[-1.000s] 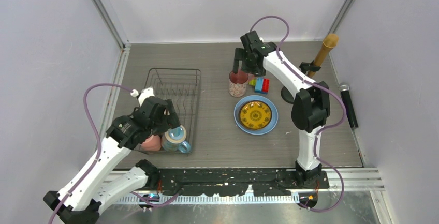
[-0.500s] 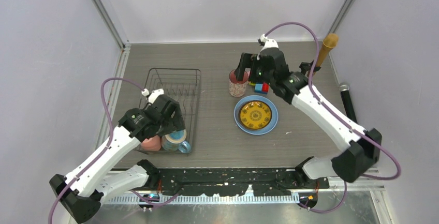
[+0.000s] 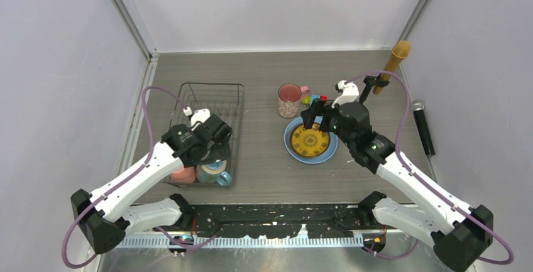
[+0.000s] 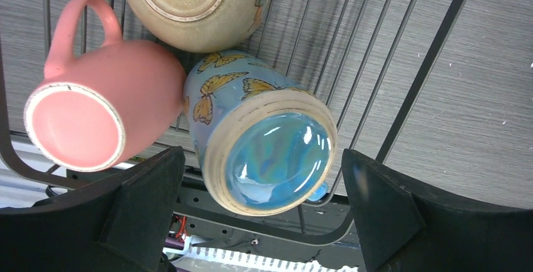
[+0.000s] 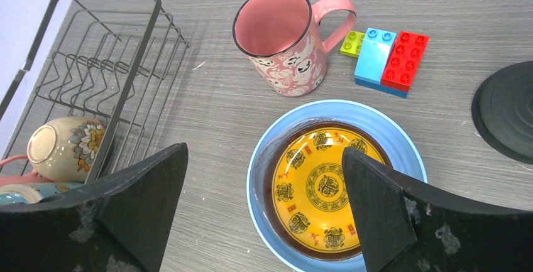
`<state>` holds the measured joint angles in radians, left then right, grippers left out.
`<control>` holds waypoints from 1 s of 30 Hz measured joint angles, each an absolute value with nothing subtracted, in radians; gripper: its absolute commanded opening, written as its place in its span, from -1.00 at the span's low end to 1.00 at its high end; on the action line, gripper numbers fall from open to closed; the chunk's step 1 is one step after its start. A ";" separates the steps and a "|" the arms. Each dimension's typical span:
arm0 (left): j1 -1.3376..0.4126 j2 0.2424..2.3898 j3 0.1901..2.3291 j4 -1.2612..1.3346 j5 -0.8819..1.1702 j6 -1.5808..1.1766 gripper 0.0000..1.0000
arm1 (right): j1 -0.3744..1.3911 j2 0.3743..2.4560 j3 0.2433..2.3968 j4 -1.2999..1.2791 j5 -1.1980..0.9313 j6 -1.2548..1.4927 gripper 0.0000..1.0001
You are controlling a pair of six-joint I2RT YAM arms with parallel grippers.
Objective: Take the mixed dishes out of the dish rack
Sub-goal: Pick up the cup from the dish rack.
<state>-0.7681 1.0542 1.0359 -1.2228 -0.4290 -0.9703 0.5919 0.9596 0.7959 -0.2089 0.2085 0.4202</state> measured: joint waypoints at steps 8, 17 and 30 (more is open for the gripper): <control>-0.797 1.095 1.036 -1.211 -0.437 -1.005 0.99 | 0.591 0.840 0.664 -0.105 0.252 0.421 0.99; -0.813 1.195 1.043 -1.233 -0.480 -1.023 0.99 | 0.591 0.839 0.660 -0.066 0.264 0.421 0.99; -0.839 1.253 1.053 -1.253 -0.513 -1.036 0.99 | 0.592 0.813 0.637 -0.059 0.266 0.419 0.99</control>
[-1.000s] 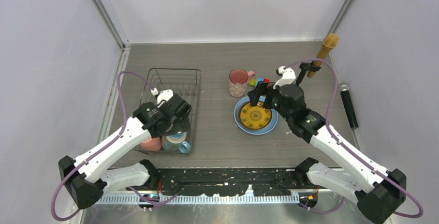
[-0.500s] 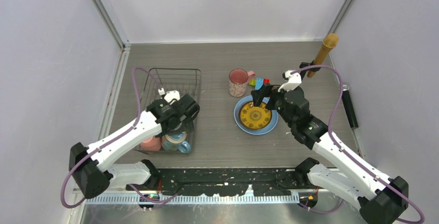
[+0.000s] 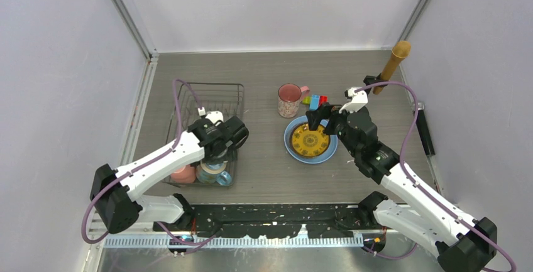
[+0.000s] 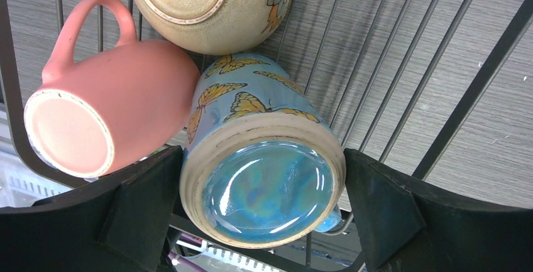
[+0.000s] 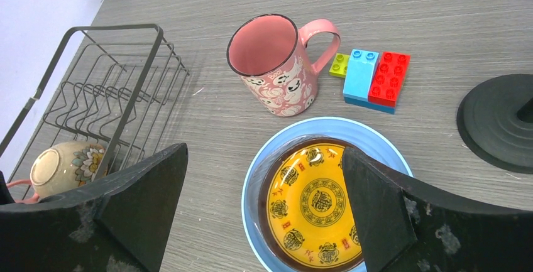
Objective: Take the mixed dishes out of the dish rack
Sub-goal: Pick up the cup from the dish rack.
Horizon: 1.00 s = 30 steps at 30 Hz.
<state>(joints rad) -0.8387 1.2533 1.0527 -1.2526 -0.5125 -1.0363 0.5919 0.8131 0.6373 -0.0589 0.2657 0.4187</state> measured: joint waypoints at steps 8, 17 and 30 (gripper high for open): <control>-0.842 1.268 1.044 -1.252 -0.516 -1.026 0.99 | 0.591 0.795 0.633 -0.053 0.276 0.417 0.99; -0.842 1.303 1.026 -1.250 -0.521 -1.018 0.94 | 0.591 0.794 0.622 -0.035 0.289 0.417 0.99; -0.843 1.303 1.020 -1.248 -0.521 -1.015 0.14 | 0.591 0.794 0.612 -0.017 0.294 0.416 0.99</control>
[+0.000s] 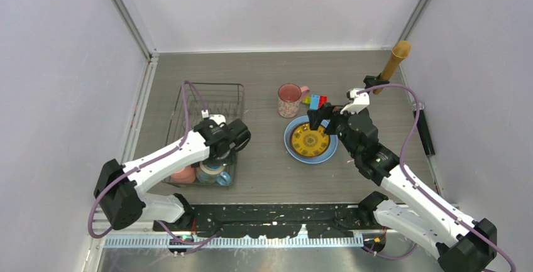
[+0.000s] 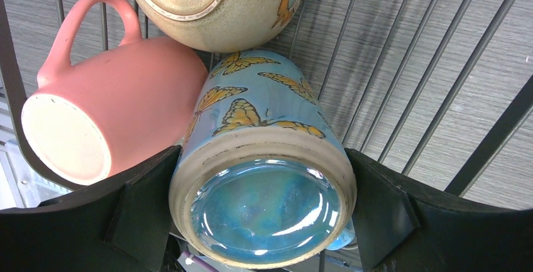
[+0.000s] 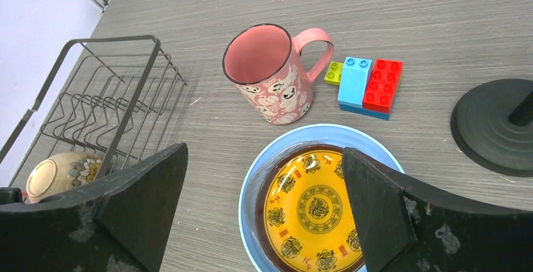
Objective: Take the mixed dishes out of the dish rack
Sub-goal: Pick up the cup from the dish rack.
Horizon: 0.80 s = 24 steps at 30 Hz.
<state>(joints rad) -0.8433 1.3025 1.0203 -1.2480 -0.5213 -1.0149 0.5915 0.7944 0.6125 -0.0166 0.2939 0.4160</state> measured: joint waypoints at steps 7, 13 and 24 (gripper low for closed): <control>-0.844 1.276 1.021 -1.259 -0.521 -1.022 -0.35 | 0.591 0.794 0.605 -0.014 0.295 0.416 0.99; -0.844 1.161 1.032 -1.277 -0.522 -1.021 -0.62 | 0.591 0.794 0.599 -0.003 0.294 0.414 0.99; -0.844 0.928 1.044 -1.278 -0.542 -1.010 -1.00 | 0.591 0.794 0.595 0.003 0.263 0.408 0.99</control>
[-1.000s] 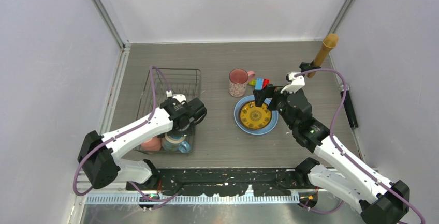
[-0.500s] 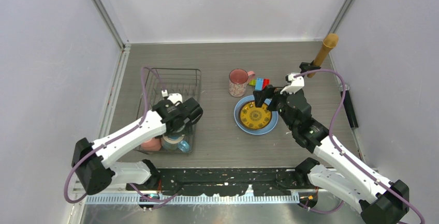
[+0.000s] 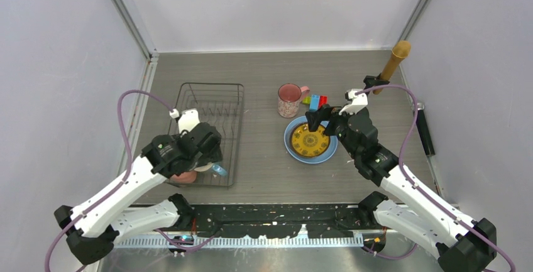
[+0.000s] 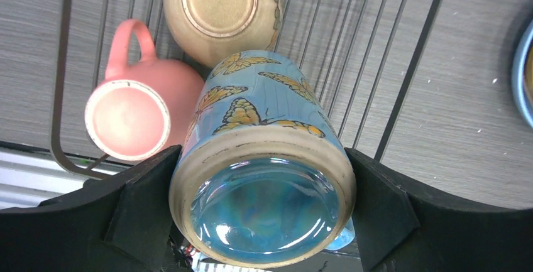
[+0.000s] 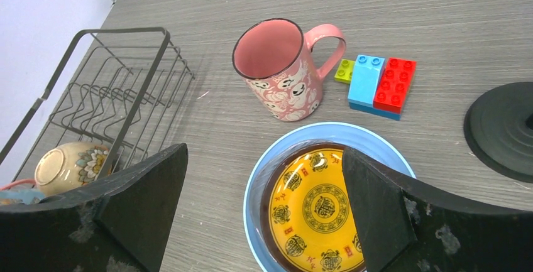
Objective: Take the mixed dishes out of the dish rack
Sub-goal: Pick up the cup from the dish rack.
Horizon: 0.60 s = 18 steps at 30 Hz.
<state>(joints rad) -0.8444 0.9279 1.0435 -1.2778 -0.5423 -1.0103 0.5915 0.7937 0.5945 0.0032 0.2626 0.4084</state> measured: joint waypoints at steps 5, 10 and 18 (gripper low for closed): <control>-0.844 0.876 1.087 -1.290 -0.590 -0.989 -1.00 | 0.591 0.793 0.595 0.007 0.223 0.410 0.99; -0.844 0.844 1.153 -1.277 -0.636 -0.936 -1.00 | 0.591 0.773 0.585 0.033 0.161 0.436 0.99; -0.844 0.741 1.127 -1.129 -0.562 -0.823 -1.00 | 0.591 0.770 0.551 0.137 0.019 0.538 0.99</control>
